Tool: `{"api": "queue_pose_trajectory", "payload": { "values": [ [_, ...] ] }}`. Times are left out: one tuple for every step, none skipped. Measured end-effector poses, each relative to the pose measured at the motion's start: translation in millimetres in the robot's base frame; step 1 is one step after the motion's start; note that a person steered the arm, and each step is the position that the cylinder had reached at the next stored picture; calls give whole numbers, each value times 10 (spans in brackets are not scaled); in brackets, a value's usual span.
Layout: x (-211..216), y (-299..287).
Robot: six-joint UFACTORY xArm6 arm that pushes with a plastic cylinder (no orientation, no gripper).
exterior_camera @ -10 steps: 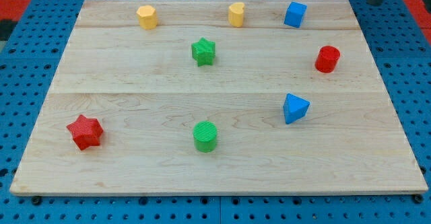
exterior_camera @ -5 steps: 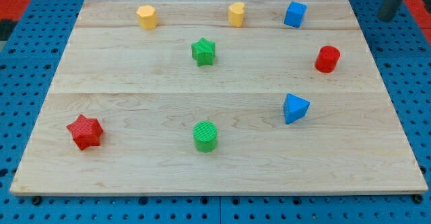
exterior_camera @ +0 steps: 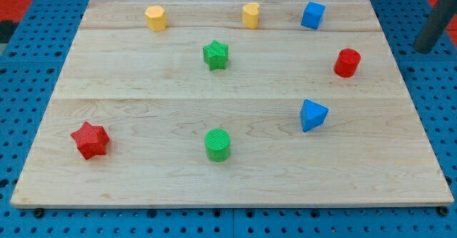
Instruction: Slide the blue triangle down and right
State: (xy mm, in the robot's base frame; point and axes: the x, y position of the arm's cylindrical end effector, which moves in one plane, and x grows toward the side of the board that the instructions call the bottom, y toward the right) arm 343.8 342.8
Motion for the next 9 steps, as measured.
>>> {"api": "queue_pose_trajectory", "payload": {
  "values": [
    [97, 0],
    [179, 8],
    [428, 12],
    [552, 12],
    [559, -23],
    [710, -333],
    [1057, -534],
    [1120, -873],
    [1174, -1180]
  ]
}}
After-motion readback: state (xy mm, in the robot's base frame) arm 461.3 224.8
